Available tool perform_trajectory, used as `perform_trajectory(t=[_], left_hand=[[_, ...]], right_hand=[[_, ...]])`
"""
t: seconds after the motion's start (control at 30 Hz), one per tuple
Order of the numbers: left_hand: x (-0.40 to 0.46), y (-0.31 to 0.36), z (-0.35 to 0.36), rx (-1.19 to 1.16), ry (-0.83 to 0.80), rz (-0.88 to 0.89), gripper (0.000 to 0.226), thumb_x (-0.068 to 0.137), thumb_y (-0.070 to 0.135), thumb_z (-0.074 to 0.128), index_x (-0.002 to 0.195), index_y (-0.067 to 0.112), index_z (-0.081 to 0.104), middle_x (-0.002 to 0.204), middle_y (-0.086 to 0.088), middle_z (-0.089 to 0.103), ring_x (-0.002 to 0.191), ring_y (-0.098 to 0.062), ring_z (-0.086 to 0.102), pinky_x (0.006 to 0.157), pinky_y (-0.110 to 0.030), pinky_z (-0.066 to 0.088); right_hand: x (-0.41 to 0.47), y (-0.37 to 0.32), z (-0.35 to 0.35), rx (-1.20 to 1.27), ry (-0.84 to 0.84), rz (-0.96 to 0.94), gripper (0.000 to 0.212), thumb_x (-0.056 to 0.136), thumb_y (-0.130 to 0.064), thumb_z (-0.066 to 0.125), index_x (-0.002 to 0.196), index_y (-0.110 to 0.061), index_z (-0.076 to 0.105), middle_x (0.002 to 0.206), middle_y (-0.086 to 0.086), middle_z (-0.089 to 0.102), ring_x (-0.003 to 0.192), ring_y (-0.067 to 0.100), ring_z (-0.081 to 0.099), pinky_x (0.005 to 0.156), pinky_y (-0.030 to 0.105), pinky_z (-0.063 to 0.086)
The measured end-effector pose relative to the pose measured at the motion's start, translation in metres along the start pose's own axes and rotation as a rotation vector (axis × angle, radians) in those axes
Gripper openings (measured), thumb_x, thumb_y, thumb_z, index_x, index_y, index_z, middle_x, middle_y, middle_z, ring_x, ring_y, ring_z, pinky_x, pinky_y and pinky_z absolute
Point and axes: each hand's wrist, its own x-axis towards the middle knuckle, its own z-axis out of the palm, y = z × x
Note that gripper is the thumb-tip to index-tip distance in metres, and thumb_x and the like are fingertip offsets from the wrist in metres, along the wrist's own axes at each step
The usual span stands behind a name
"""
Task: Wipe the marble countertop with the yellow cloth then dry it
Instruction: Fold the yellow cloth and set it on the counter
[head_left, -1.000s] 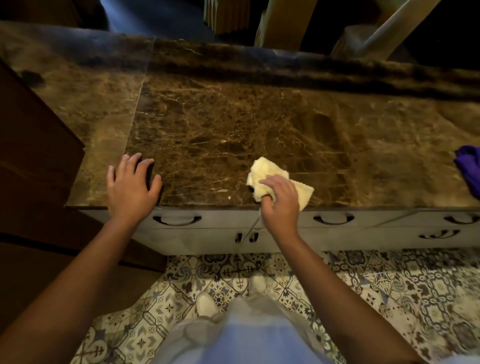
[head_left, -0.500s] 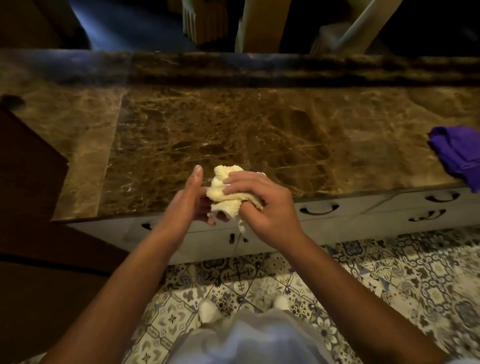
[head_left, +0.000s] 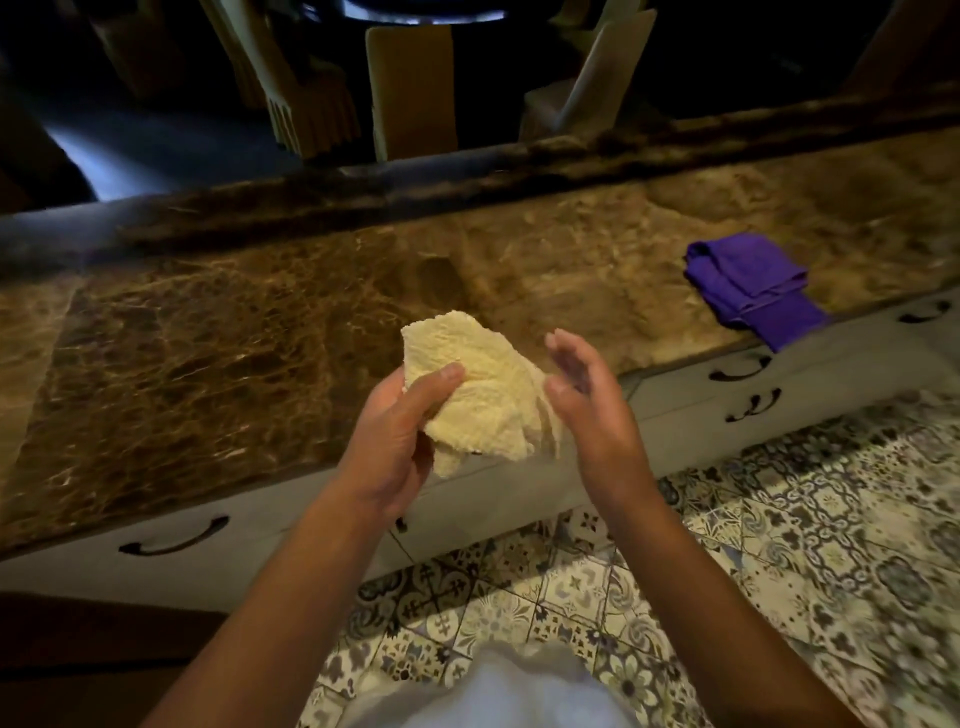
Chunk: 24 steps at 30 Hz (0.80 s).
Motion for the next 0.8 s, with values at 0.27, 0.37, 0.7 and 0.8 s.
perform_trajectory(t=[0.27, 0.37, 0.7, 0.8], left_hand=[[0.022, -0.038, 0.073, 0.359, -0.130, 0.100, 0.033, 0.081, 0.036, 0.079, 0.113, 0.029, 0.077, 0.117, -0.010, 0.079, 0.106, -0.029, 0.077, 0.080, -0.035, 0.062], [0.028, -0.052, 0.085, 0.453, -0.111, 0.146, 0.041, 0.077, 0.039, 0.081, 0.116, 0.036, 0.073, 0.117, -0.002, 0.078, 0.104, -0.021, 0.076, 0.078, -0.028, 0.059], [0.072, -0.059, 0.104, 0.699, -0.403, 0.075, 0.057, 0.078, 0.050, 0.085, 0.131, 0.040, 0.066, 0.134, 0.008, 0.071, 0.124, -0.014, 0.068, 0.099, -0.025, 0.055], [0.095, -0.060, 0.123, 0.859, -0.475, 0.181, 0.048, 0.082, 0.053, 0.079, 0.126, 0.040, 0.068, 0.129, 0.019, 0.072, 0.121, -0.005, 0.067, 0.101, -0.020, 0.051]], right_hand=[[0.001, 0.004, -0.106, 0.043, -0.116, 0.138, 0.022, 0.091, -0.037, 0.075, 0.105, -0.021, 0.074, 0.103, 0.010, 0.079, 0.091, 0.020, 0.075, 0.079, 0.043, 0.058], [0.004, 0.005, -0.135, 0.084, -0.071, 0.030, 0.013, 0.094, -0.018, 0.074, 0.105, -0.017, 0.069, 0.104, 0.014, 0.075, 0.091, 0.018, 0.072, 0.080, 0.041, 0.059], [0.043, -0.016, -0.183, -0.221, -0.165, -0.196, 0.020, 0.089, -0.018, 0.074, 0.107, -0.028, 0.076, 0.095, -0.009, 0.075, 0.082, 0.004, 0.068, 0.072, 0.023, 0.054], [0.062, -0.015, -0.184, -0.316, -0.189, -0.221, 0.021, 0.091, -0.015, 0.075, 0.110, -0.023, 0.076, 0.093, -0.008, 0.076, 0.082, 0.005, 0.068, 0.071, 0.022, 0.053]])
